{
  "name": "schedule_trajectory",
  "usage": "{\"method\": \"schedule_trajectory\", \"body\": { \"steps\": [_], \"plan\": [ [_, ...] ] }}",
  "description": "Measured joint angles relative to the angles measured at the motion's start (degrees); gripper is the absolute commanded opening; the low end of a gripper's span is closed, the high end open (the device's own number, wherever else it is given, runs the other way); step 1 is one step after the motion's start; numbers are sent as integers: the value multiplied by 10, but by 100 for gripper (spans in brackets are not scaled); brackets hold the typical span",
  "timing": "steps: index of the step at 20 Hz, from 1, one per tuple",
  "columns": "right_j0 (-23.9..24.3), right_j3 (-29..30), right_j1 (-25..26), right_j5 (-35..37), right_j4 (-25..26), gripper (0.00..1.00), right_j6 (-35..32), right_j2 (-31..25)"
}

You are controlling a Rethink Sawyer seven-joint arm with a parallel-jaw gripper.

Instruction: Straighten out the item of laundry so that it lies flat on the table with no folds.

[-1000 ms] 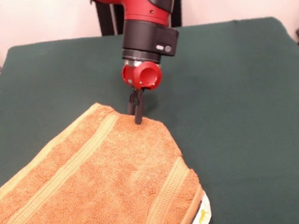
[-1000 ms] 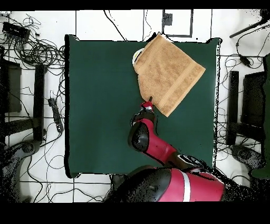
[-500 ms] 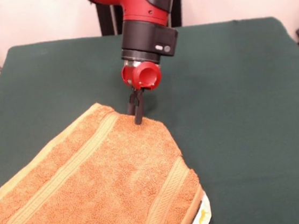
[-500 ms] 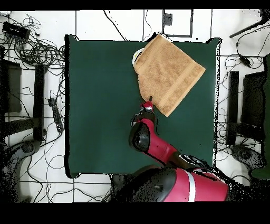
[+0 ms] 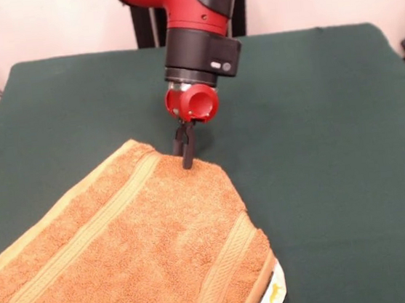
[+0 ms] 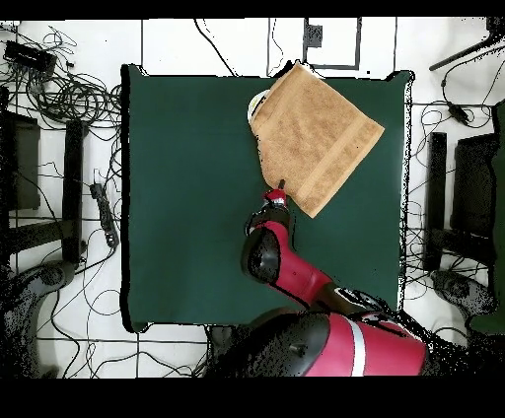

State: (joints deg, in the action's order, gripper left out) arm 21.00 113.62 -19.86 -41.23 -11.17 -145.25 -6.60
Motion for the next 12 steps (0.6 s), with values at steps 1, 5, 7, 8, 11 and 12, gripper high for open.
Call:
{"method": "schedule_trajectory", "body": {
  "steps": [1,5,7,8,11,12],
  "plan": [
    [0,0,0,-1,0,100,0,0],
    [-1,0,2,-6,0,100,0,0],
    [-1,0,3,-10,0,100,0,0],
    [-1,0,4,-13,0,100,0,0],
    [-2,0,6,-20,0,100,0,0],
    [-2,0,7,-23,2,100,0,0]
  ]
}}
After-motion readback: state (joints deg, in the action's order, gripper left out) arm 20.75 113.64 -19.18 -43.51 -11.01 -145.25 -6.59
